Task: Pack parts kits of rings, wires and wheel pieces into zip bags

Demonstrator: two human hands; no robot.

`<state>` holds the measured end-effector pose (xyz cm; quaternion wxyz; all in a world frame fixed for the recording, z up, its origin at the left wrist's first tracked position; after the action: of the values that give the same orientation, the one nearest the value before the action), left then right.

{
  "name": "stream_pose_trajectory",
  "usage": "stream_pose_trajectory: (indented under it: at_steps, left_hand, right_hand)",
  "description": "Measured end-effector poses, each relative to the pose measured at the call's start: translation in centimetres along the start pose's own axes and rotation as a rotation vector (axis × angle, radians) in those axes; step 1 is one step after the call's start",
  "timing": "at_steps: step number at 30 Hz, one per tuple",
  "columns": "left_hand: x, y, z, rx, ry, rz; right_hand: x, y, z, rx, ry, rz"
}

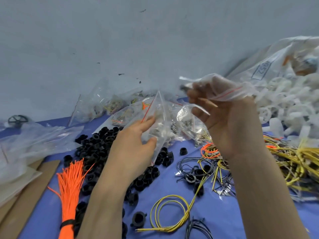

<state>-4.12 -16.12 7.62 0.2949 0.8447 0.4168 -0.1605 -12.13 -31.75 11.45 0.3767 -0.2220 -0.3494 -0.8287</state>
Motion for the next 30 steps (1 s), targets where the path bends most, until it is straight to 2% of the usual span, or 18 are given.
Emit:
stream_pose_trajectory:
  at_steps: [3, 7, 8, 11, 16, 20, 22, 24, 27, 29, 30]
  left_hand:
    - [-0.6, 0.0, 0.3, 0.021, -0.060, 0.013]
    - [-1.4, -0.3, 0.2, 0.056, -0.247, -0.003]
    - [-1.5, -0.3, 0.1, 0.055, -0.264, -0.007]
    - [-1.6, -0.6, -0.1, 0.056, -0.224, -0.007]
    - [-2.7, -0.9, -0.1, 0.079, -0.220, 0.130]
    - [-3.6, -1.2, 0.1, 0.114, -0.222, 0.230]
    - [-3.0, -1.0, -0.2, 0.090, -0.235, 0.199]
    - [-2.4, -0.8, -0.6, 0.037, -0.223, 0.165]
    - [-1.8, -0.6, -0.8, -0.012, -0.160, 0.089]
    - [-1.2, -0.5, -0.9, -0.040, -0.179, 0.019]
    - [-0.8, -0.3, -1.0, -0.060, -0.192, -0.012]
  right_hand:
    - [-1.3, -0.6, 1.1, 0.110, 0.094, 0.192]
    - [-3.0, -0.5, 1.8, 0.153, 0.101, 0.290]
    - [-3.4, -0.4, 1.6, 0.129, 0.017, 0.301]
    - [-4.0, -0.2, 0.2, 0.079, -0.461, 0.229]
    - [-5.0, -0.5, 0.0, 0.162, -0.938, 0.219]
    - [-6.8, -1.0, 0.0, 0.234, -1.097, 0.382]
    - [-6.1, -1.0, -0.3, 0.226, -1.152, 0.360]
    - [-4.2, -1.2, 0.3, 0.292, -1.115, 0.271]
    - [-0.6, -2.5, 1.8, 0.506, -0.741, 0.212]
    - [1.7, -2.6, 1.1, 0.507, -0.557, 0.160]
    - [2.4, -2.0, 0.0, 0.424, -0.577, 0.124]
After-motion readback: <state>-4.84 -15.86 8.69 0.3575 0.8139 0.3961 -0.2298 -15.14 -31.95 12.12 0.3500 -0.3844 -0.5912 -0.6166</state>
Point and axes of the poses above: each hand's wrist, its own y-axis towards the middle knuckle, its own z-axis out of the palm, x = y × z, the point moved 6 cm from there along y, towards the middle knuckle, and after that the axes turned 9 degrees about y, right-handed, at the moved point
